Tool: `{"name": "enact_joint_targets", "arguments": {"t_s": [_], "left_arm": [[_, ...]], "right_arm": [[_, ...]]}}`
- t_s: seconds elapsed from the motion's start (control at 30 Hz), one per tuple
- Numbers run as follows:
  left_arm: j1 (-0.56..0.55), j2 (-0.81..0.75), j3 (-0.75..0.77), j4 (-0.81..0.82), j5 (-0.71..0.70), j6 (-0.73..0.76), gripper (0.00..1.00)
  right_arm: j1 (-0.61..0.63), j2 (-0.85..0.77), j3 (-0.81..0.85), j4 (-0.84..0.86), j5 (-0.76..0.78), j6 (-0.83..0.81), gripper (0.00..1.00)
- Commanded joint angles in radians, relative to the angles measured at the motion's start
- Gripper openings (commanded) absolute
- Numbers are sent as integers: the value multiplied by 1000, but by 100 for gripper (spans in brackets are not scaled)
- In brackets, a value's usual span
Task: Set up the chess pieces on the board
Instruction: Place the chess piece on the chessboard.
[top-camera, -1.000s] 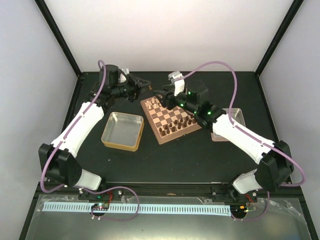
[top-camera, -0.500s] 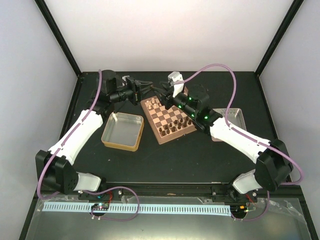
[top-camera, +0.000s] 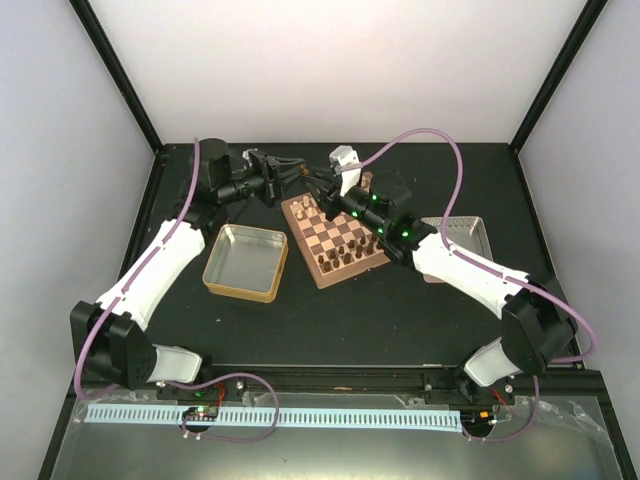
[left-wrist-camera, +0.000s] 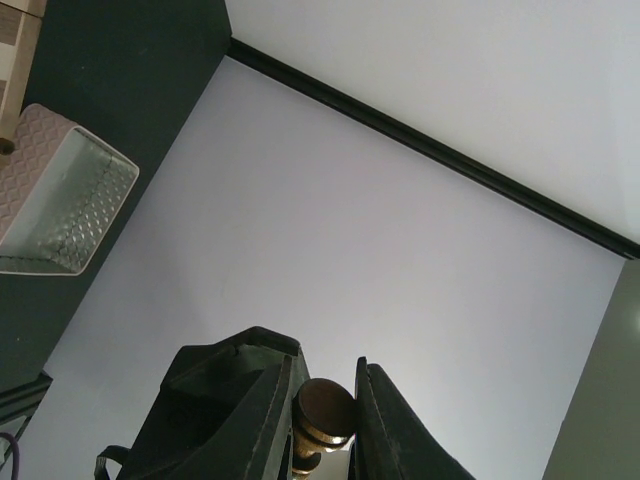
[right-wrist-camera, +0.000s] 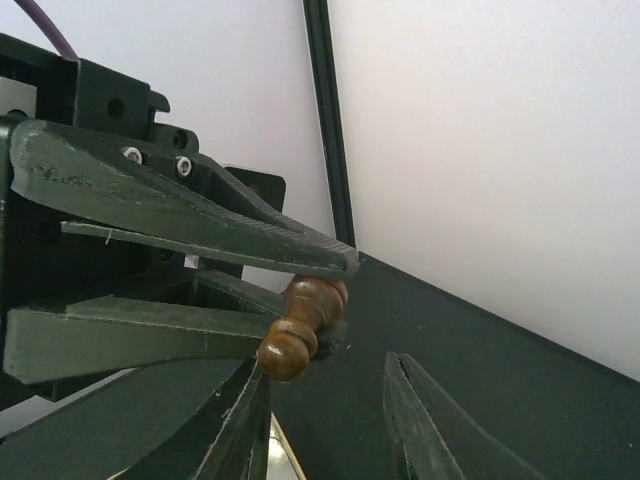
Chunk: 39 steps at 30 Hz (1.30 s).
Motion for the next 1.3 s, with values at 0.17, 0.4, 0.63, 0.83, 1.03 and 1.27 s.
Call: {"name": "enact_joint_targets", "arguments": {"t_s": [0.17, 0.4, 0.63, 0.83, 1.03, 1.27], "left_arm": [[-5, -35, -6, 37, 40, -61, 12], [-5, -36, -12, 42, 38, -63, 12], [-5, -41, -26, 46, 44, -64, 12], [-5, -44, -30, 54, 52, -71, 12], [-5, -49, -34, 74, 51, -82, 12], [-5, -49, -34, 91, 51, -91, 12]], "right_arm": [[6, -3, 41, 47, 6, -27, 35], [7, -50, -42, 151, -11, -26, 48], [6, -40, -24, 158, -10, -14, 32], [6, -18, -2, 141, -11, 2, 32], [7, -3, 7, 117, -25, 1, 37], [18, 9, 15, 101, -27, -4, 33]]}}
